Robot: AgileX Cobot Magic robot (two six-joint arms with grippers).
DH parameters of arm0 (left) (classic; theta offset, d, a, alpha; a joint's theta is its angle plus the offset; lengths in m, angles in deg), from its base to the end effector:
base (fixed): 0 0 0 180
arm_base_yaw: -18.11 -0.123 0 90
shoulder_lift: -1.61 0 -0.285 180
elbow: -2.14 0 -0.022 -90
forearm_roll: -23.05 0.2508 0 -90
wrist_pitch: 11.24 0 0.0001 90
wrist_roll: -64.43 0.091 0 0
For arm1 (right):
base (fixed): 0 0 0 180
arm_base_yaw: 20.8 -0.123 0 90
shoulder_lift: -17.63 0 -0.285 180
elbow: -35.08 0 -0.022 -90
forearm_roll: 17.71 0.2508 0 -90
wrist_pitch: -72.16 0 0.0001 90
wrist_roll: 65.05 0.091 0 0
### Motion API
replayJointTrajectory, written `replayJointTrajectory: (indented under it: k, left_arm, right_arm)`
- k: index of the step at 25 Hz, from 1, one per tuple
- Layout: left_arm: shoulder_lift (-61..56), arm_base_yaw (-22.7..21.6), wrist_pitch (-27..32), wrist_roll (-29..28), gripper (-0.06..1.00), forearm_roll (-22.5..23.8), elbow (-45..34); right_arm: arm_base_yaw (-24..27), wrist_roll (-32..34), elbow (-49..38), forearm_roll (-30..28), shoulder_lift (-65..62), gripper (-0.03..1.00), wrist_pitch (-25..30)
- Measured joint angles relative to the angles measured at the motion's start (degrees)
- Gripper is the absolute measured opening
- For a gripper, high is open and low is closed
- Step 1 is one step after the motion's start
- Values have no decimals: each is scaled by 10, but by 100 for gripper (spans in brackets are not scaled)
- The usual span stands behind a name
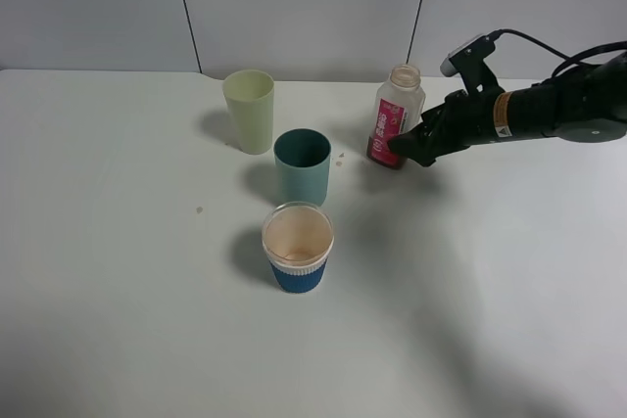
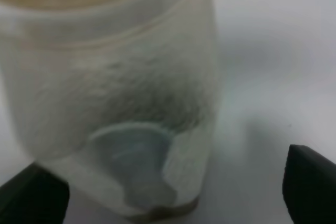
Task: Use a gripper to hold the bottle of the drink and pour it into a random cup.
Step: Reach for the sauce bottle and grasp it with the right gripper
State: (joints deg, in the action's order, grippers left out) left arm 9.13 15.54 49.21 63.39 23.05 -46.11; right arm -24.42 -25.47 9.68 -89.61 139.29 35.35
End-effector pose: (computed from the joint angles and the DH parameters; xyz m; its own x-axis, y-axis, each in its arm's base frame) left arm -0.0060 -0.0003 0.2793 -0.4405 -0.0379 -0.8970 -0.0528 0.9985 -0.0163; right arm 0.3543 0.0743 0.1151 -0.3927 -0.4142 -0.8211 -0.7338 0.6794 0.0082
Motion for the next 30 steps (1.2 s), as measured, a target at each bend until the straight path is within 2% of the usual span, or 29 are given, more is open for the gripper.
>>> replayJointTrajectory:
  k: [7,17,26,28,30]
  left_arm:
    - [0,0,0,0,93,0,0]
    - [0,0,0,0,93,0,0]
    - [0,0,0,0,93,0,0]
    - [0,0,0,0,93,0,0]
    - [0,0,0,0,93,0,0]
  right_arm:
    - [0,-46,1,2,6,81,-49]
    - [0,-102,1,2,6,80,-52]
    - [0,-122,1,14,6,79,-60]
    - [0,-122,1,16,6,74,-65]
    - [0,-122,1,24,6,60,-65]
